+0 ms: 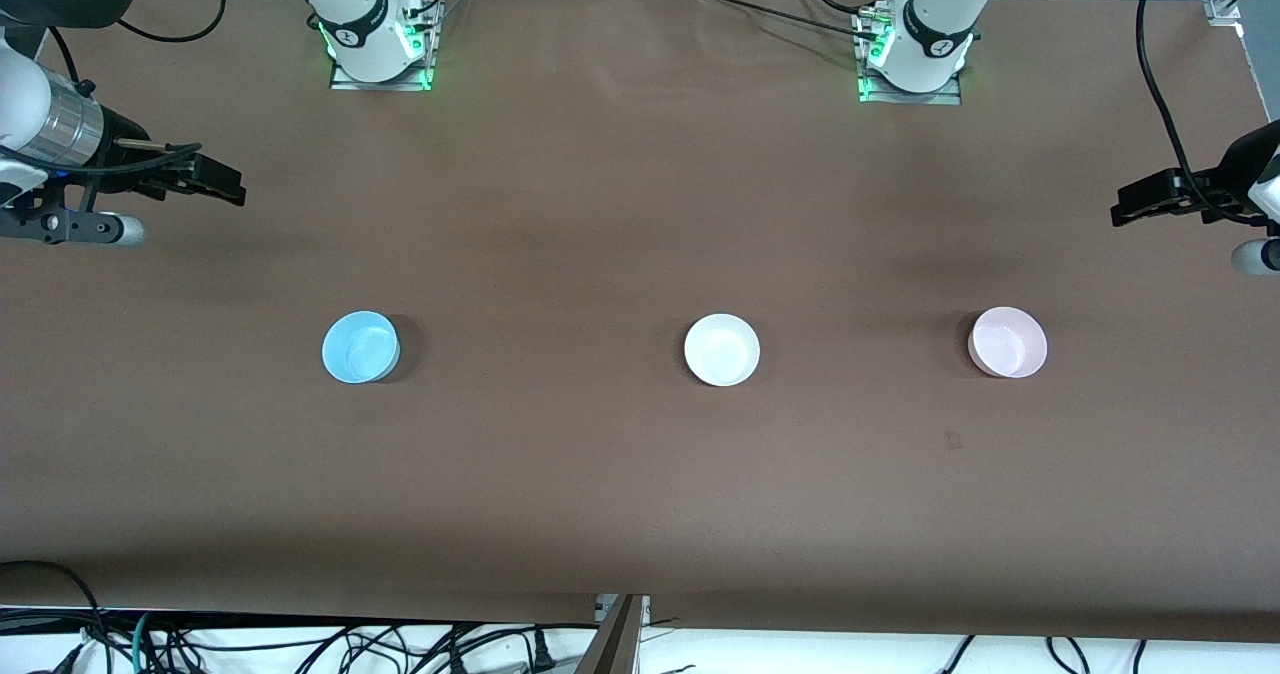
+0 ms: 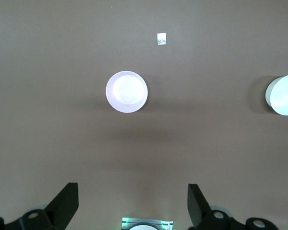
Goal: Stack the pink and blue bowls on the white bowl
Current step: 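Move the left gripper down to the pink bowl's rim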
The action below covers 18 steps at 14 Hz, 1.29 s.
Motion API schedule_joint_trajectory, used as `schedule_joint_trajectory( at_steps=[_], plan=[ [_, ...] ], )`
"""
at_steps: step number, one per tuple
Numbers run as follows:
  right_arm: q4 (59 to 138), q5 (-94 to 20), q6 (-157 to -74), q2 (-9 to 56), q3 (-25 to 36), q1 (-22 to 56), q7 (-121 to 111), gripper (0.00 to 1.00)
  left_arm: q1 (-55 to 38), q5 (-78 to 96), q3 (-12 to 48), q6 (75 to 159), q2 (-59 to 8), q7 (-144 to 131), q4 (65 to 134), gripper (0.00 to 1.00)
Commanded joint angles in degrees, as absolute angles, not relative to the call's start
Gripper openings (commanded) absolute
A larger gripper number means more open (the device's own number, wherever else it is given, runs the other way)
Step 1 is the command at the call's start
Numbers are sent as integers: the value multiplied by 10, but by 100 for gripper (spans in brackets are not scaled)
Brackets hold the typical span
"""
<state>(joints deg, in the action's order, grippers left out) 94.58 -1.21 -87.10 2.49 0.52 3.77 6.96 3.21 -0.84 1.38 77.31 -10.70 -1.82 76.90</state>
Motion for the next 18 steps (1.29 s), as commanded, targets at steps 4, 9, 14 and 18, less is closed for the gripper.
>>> schedule_joint_trajectory(
  at_steps=[4, 9, 14, 18],
  plan=[
    [959, -11, -868, 11, 3, 37, 76, 99, 39, 3, 11, 782, -98, -17, 789, 100],
    [958, -11, -866, 11, 3, 38, 76, 99, 75, 12, -2, 840, -140, -15, 822, 100],
    [958, -11, -867, 11, 3, 38, 76, 99, 99, 54, -39, 1017, -190, 110, 929, 100],
    [958, -11, -867, 11, 2, 38, 76, 100, 101, 162, -74, 1118, -242, 241, 989, 100]
  ],
)
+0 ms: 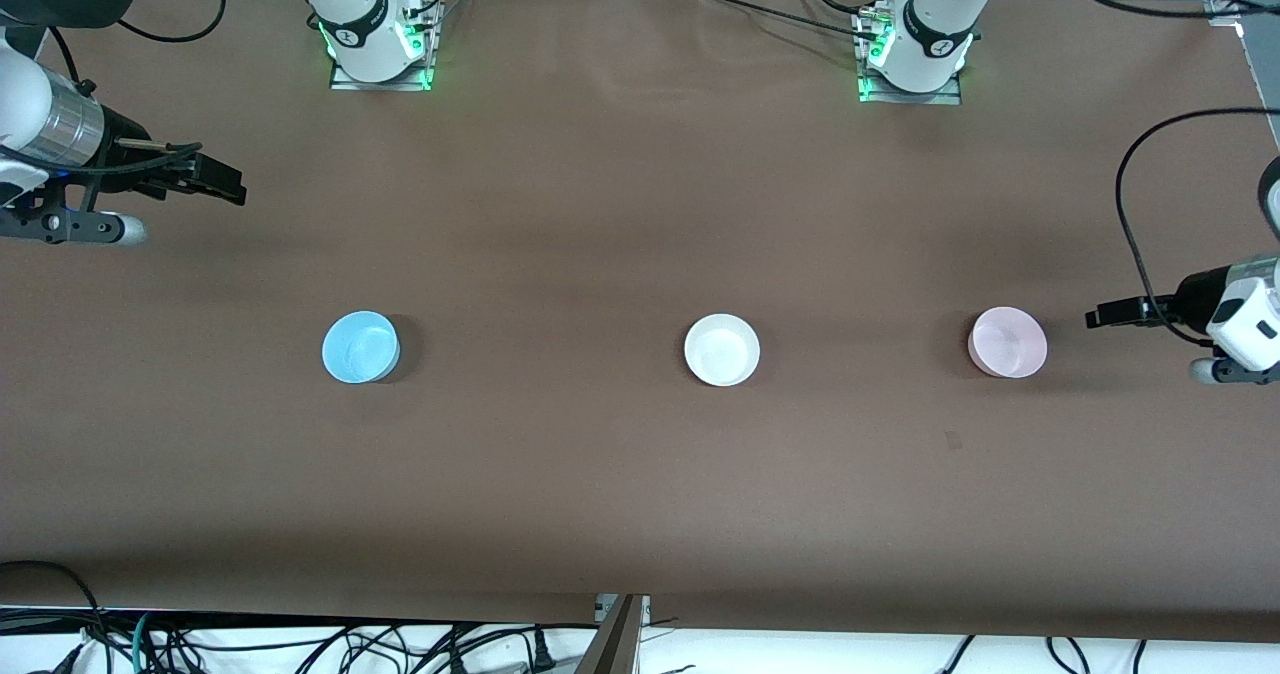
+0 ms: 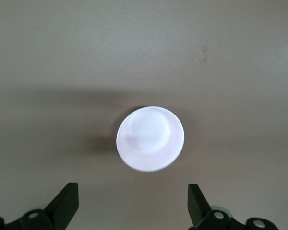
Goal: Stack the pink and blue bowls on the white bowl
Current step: 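Move the left gripper down to the pink bowl's rim, then close the left gripper on the pink bowl while the right gripper rises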
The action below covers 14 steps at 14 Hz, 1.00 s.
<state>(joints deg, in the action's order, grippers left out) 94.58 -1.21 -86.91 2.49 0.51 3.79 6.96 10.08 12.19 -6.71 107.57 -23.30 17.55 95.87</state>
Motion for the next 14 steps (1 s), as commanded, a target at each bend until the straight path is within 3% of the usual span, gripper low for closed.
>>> schedule_joint_trajectory(
  at_steps=[1, 8, 10, 11, 14],
  plan=[
    [958, -11, -869, 11, 2, 38, 76, 100, 105, 177, -74, 1148, -250, 278, 1009, 100],
    [955, -11, -875, 16, -15, 63, 76, 99, 115, 288, -86, 1237, -295, 470, 1068, 100],
    [955, -14, -865, 8, -58, 76, 77, 99, 117, 303, -91, 1238, -305, 489, 1067, 100],
    [948, -13, -870, 8, -95, 76, 77, 99, 118, 315, -92, 1240, -308, 496, 1067, 97],
    [927, -14, -897, 14, -152, 81, 123, 100, 118, 332, -93, 1252, -318, 497, 1067, 68]
  ],
)
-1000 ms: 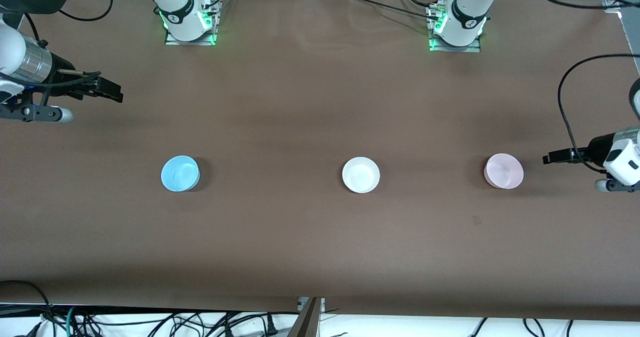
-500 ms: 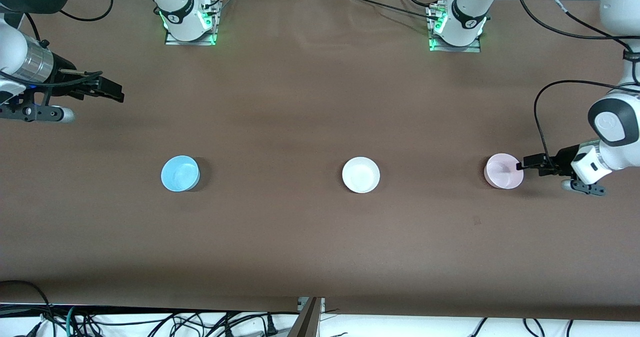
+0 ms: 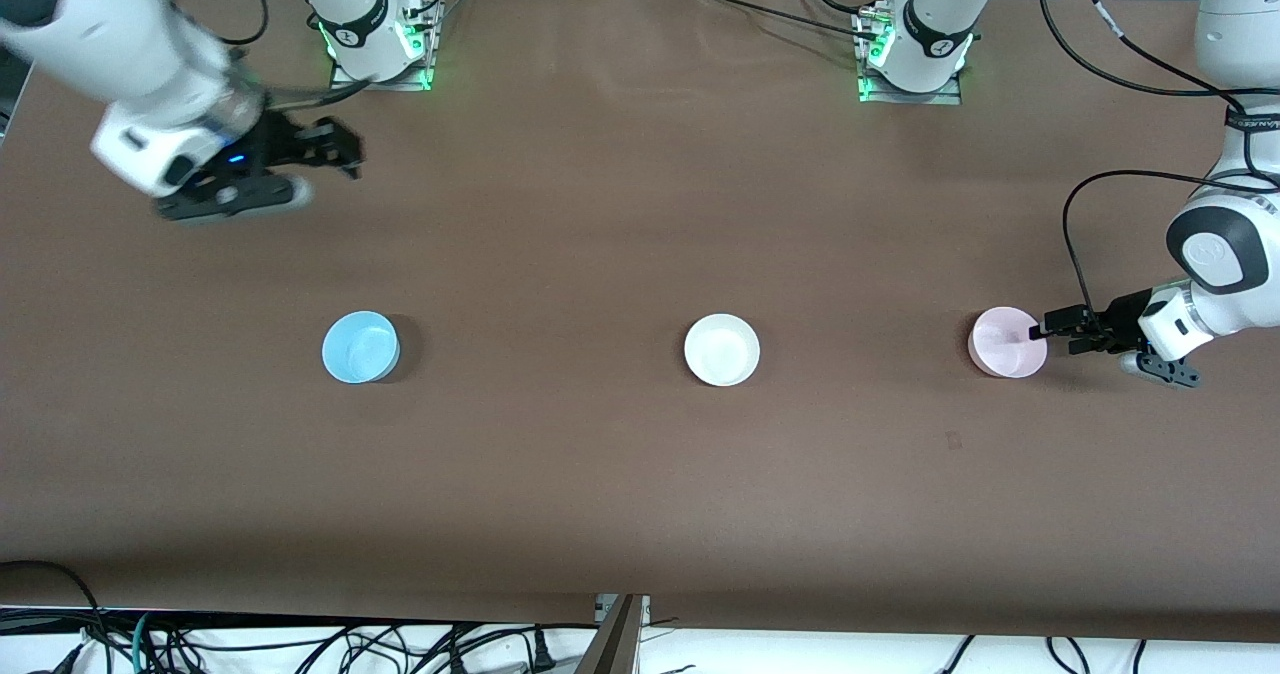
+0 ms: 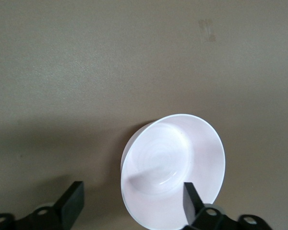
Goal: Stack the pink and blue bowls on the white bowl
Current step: 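Close the left gripper on the pink bowl while the right gripper rises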
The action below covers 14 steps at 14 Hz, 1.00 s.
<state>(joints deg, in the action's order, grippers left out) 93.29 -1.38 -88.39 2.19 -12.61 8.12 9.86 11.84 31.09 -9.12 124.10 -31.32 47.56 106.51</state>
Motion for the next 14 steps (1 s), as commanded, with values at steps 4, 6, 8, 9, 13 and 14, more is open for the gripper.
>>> schedule_joint_trajectory(
  at_steps=[4, 6, 8, 9, 13, 14],
  plan=[
    [927, -7, -907, 20, -184, 92, 173, 99, 118, 340, -93, 1264, -328, 497, 1066, 39],
    [927, -10, -914, 19, -185, 119, 174, 99, 118, 340, -93, 1264, -330, 497, 1066, 32],
    [927, -16, -914, 16, -221, 145, 174, 99, 118, 340, -93, 1269, -331, 498, 1066, 17],
    [928, -17, -914, 15, -274, 148, 174, 100, 118, 340, -93, 1267, -330, 498, 1065, 9],
    [930, -16, -909, 10, -401, 149, 201, 100, 115, 340, -93, 1250, -320, 486, 1051, 0],
    [927, -16, -908, 6, -404, 149, 198, 100, 112, 340, -92, 1245, -317, 481, 1047, 0]
  ],
)
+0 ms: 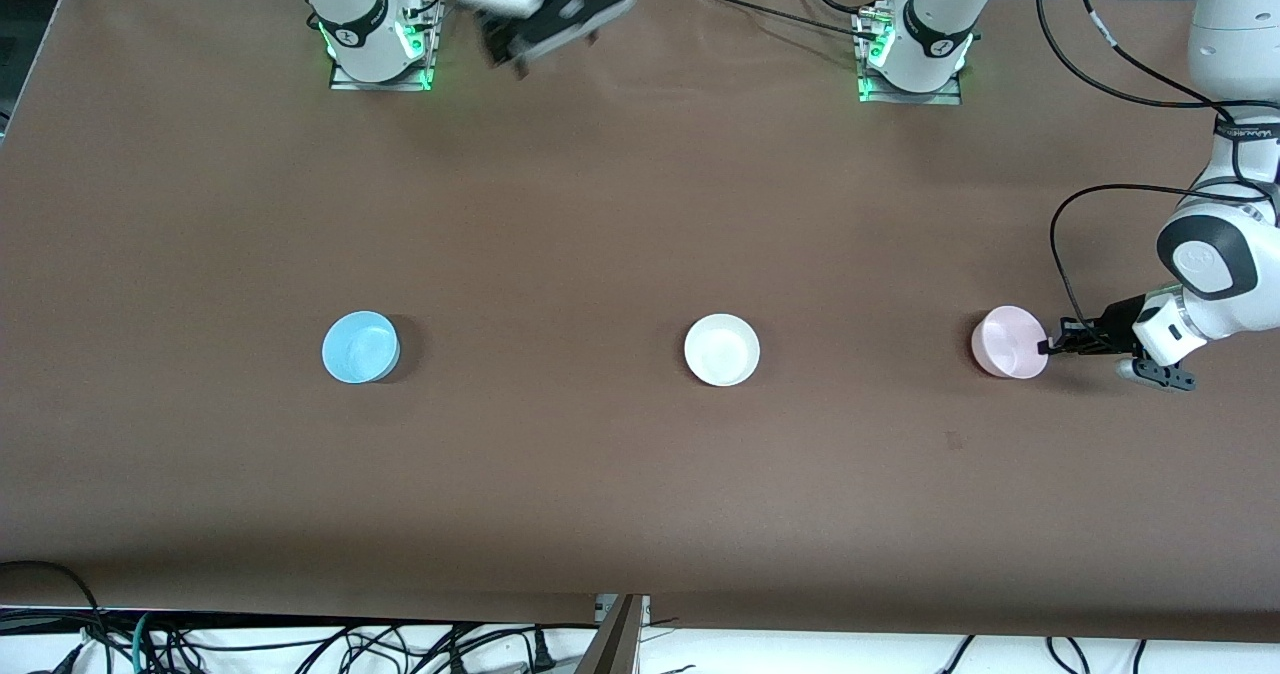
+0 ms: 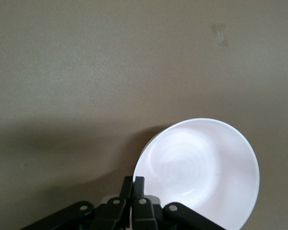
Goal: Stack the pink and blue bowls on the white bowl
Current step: 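Close the left gripper on the pink bowl while the right gripper rises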
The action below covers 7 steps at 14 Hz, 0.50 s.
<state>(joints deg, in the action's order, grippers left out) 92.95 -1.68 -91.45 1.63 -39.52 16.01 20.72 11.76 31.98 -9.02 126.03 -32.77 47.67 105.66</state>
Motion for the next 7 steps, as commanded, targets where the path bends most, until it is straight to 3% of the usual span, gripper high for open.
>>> schedule_joint_trajectory(
  at_steps=[1, 7],
  plan=[
    [925, -16, -906, 5, -398, 148, 193, 100, 110, 339, -91, 1238, -312, 467, 1043, 0],
    [892, -16, -935, 30, -359, 135, 187, 100, 89, 328, -52, 1226, -284, 370, 1035, 0]
  ],
)
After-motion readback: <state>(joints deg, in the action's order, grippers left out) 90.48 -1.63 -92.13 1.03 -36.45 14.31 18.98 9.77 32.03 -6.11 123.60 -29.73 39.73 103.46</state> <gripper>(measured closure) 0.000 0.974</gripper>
